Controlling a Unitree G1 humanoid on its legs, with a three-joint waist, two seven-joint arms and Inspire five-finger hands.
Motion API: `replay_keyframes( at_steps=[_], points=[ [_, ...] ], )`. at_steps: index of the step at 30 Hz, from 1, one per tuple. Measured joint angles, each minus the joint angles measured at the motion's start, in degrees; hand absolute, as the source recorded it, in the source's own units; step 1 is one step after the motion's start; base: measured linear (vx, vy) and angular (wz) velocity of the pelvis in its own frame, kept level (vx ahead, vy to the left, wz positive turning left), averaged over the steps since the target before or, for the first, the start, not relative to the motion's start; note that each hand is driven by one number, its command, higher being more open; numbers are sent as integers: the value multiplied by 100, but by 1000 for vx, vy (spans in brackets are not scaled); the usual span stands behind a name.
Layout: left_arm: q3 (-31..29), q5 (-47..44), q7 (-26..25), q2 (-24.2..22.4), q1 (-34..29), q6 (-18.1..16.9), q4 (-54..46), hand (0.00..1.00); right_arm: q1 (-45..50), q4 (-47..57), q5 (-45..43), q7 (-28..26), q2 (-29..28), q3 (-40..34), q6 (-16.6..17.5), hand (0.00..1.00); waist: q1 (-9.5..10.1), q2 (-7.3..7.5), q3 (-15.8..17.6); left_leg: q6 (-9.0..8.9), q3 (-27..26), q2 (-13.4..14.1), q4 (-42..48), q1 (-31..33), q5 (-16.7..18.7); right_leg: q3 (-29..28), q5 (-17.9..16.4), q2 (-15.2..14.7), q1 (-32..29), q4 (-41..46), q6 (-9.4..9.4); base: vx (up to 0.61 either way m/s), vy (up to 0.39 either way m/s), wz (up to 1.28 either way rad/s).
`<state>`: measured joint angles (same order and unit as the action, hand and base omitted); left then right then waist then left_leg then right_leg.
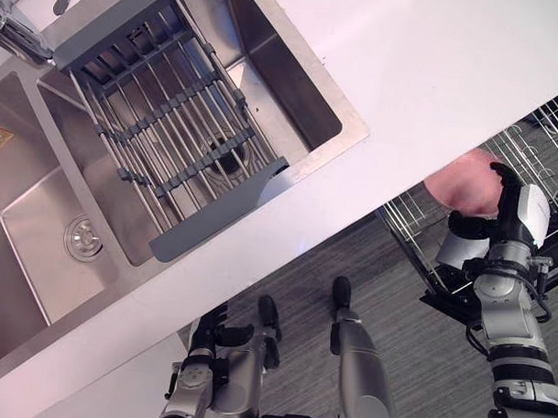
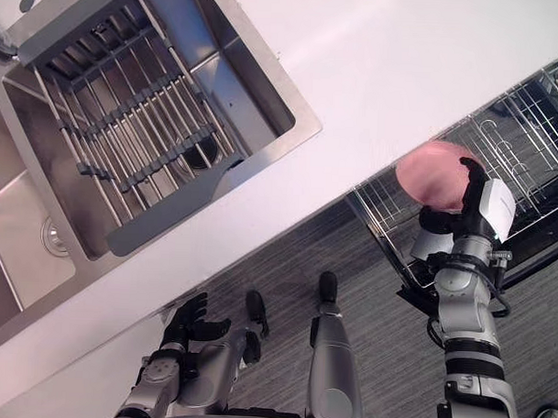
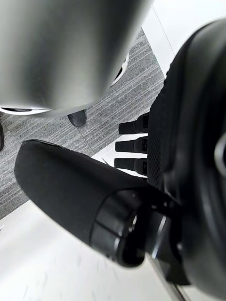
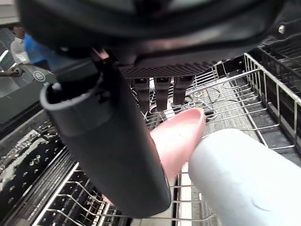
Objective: Walk over to the sink, pick up the cup, carry it to the dishwasher, place the cup inside the dishwasher, then close the dishwasher door
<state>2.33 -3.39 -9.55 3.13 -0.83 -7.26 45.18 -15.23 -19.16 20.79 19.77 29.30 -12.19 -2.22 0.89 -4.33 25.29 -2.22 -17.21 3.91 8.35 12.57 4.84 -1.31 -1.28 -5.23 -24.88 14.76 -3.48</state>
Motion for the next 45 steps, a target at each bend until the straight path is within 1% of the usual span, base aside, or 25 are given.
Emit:
replay_keyframes(
  at_steps=[4, 8, 12, 15, 17, 18, 20, 23, 24, 26, 29, 30, 33, 37, 40, 45],
  points=[
    [-82, 0, 1, -44, 2, 27, -14, 90, 66, 336, -160, 3, -203, -54, -1, 90, -1, 1, 0, 2, 4, 2, 0, -56, -1, 5, 4, 1, 64, -12, -2, 0, 0, 0],
    [-107, 0, 9, -69, 7, 63, -50, 90, 469, 1013, -400, 37, -535, -344, 8, 90, 40, 2, -1, 2, 17, 15, -8, -175, -1, 30, 9, 8, 225, -77, -6, 0, 0, 0],
    [-207, 4, 29, -105, 8, 119, -43, 90, 857, 1363, -761, 65, -798, -630, 16, 90, 49, 18, -7, 2, 11, 34, -31, -312, 1, 66, 39, 26, 408, -184, -17, 0, 0, 0],
    [-256, 8, 99, -101, 9, 171, -43, 90, 1192, 1728, -835, 64, -1017, -830, 18, 90, 53, 48, -21, 1, 8, 58, -34, -375, 5, 96, 41, 44, 493, -230, -14, 0, 0, 0],
    [-372, 15, 120, -105, 8, 207, -45, 90, 1544, 2085, -1024, 65, -1317, -1049, 53, 90, 52, 121, -66, -15, 2, 102, -35, -468, 20, 110, 48, 87, 616, -294, -4, 9, -7, -3],
    [-442, 15, 122, -97, 4, 229, -31, 90, 1674, 2206, -1068, 67, -1473, -1142, 83, 90, 52, 183, -104, -21, -5, 128, -36, -519, 25, 113, 48, 112, 674, -321, -3, 27, -23, -4],
    [-531, 18, 142, -94, -4, 279, 1, 90, 2012, 2424, -1332, 64, -1725, -1332, 218, 90, 50, 288, -231, -39, -6, 173, -36, -563, 38, 145, 53, 154, 756, -390, 5, 0, 0, 0],
    [-647, 64, 225, -113, -18, 355, 26, 90, 2409, 2621, -1635, 48, -1995, -1550, 318, 90, 46, 407, -383, -43, -6, 203, -38, -682, 46, 175, 46, 180, 916, -456, 16, 20, -3, 2],
    [-697, 106, 241, -144, -23, 428, 47, 90, 2569, 2661, -1770, 26, -2098, -1677, 369, 90, 40, 421, -465, -44, 3, 211, -40, -724, 57, 204, 44, 182, 991, -493, 19, 23, 4, 6],
    [-759, 125, 254, -158, -57, 517, 87, 90, 2745, 2658, -1996, 8, -2235, -1832, 405, 90, 19, 454, -616, -44, 11, 214, -41, -746, 64, 227, 42, 181, 1032, -518, 22, 9, 12, 8],
    [-877, 128, 312, -195, -74, 601, 219, 90, 2954, 2628, -2413, -7, -2513, -2038, 480, 90, -23, 460, -757, -49, 46, 225, -40, -877, 93, 289, 28, 178, 1211, -575, 35, -9, 9, 8],
    [-880, 129, 330, -197, -101, 635, 263, 90, 3062, 2572, -2525, -22, -2602, -2091, 484, 90, -26, 465, -861, -57, 46, 233, -38, -901, 113, 309, 16, 180, 1243, -578, 51, -20, 6, 6],
    [-939, 142, 346, -191, -178, 750, 279, 90, 3194, 2247, -2858, -93, -2749, -2224, 487, 90, -32, 487, -1035, -64, 61, 240, -37, -975, 125, 342, -1, 180, 1338, -593, 57, -6, 2, 4],
    [-1043, 313, 349, -204, -261, 790, 281, 90, 3252, 1848, -3148, -215, -2882, -2367, 483, 90, -56, 483, -1092, -63, 52, 243, -27, -1120, 158, 346, -61, 181, 1476, -597, 52, 0, 0, 0],
    [-1091, 356, 337, -223, -383, 759, 275, 90, 3395, 1618, -3455, -289, -2928, -2388, 483, 90, -63, 476, -1261, -62, 26, 247, -24, -1167, 178, 333, -70, 186, 1503, -593, 46, 3, 5, -3],
    [-1090, 475, 330, -215, -472, 756, 277, 90, 3373, 1437, -3829, -372, -2929, -2389, 489, 90, -81, 460, -1329, -63, -75, 250, 13, -1229, 230, 236, -74, 198, 1492, -576, 43, -4, 17, -11]
  ],
)
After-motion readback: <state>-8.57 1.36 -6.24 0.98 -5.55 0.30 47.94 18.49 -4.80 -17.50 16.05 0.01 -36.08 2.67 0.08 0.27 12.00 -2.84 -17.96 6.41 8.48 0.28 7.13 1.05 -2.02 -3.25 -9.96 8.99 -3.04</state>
